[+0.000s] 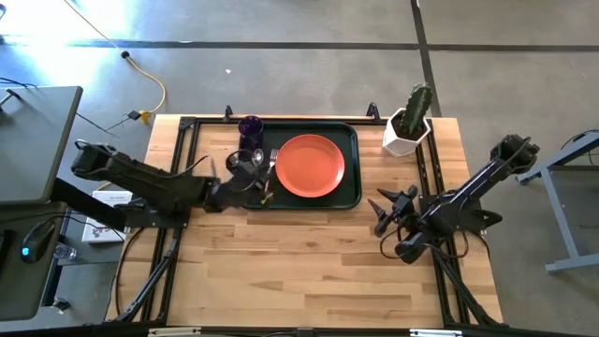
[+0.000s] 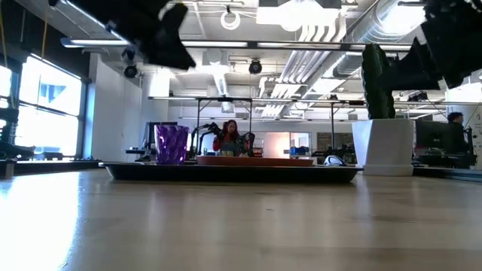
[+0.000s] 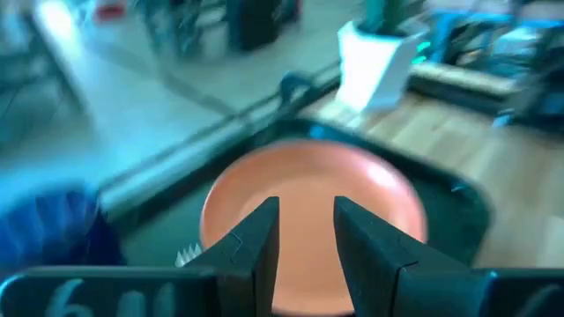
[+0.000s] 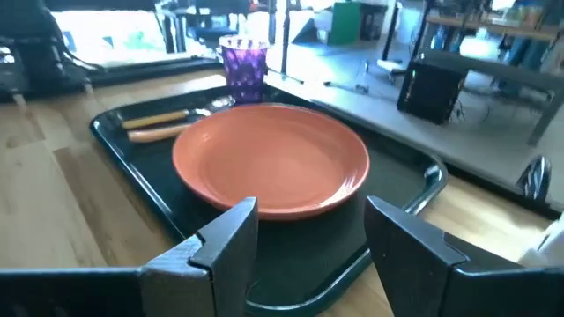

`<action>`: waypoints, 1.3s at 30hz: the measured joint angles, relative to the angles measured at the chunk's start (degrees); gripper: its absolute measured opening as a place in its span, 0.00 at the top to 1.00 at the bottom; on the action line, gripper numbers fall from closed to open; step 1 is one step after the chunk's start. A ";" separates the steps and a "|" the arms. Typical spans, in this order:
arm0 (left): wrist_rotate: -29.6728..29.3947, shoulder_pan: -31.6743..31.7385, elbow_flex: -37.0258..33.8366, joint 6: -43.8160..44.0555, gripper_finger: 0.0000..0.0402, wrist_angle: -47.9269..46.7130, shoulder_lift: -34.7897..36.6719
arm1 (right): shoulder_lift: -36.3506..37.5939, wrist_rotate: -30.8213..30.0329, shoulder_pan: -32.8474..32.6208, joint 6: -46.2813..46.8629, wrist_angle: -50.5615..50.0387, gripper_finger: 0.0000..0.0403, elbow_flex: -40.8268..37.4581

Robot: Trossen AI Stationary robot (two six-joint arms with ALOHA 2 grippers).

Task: Pick and place plate/cup/fork/spoon on tray
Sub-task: Return to Home Position

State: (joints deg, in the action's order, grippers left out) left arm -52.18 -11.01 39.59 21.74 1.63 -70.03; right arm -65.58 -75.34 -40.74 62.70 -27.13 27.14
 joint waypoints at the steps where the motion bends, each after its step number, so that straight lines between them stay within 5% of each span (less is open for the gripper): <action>1: -0.11 -1.01 0.00 -3.42 0.76 1.92 0.79 | 0.11 0.82 0.59 -1.12 1.55 0.50 -0.56; 6: 6.60 -2.95 -0.93 -15.39 0.80 12.26 4.08 | 0.50 7.67 3.48 -18.54 20.38 0.51 -1.79; 12: 33.08 -0.31 -8.18 -26.35 0.86 40.10 2.80 | 0.24 33.71 10.74 -55.19 55.46 0.51 -1.84; 16: 32.78 1.46 -9.98 -24.84 0.89 45.89 1.87 | 1.09 37.16 16.66 -63.75 65.31 0.51 -1.81; 23: 29.88 5.42 -9.94 -30.00 0.92 39.73 12.97 | 11.77 54.42 29.91 -63.68 61.78 0.51 -1.71; 28: 33.74 8.33 -10.88 -30.68 0.95 27.55 25.25 | 25.34 61.18 36.62 -62.35 46.47 0.51 -1.62; 39: 39.59 13.29 -24.73 -28.28 1.00 28.99 37.23 | 43.28 73.12 39.22 -56.03 21.67 0.51 -1.64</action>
State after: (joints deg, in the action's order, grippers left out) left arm -12.59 2.28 14.86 -6.55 30.61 -32.80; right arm -22.30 -2.22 -1.52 6.67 -5.46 25.50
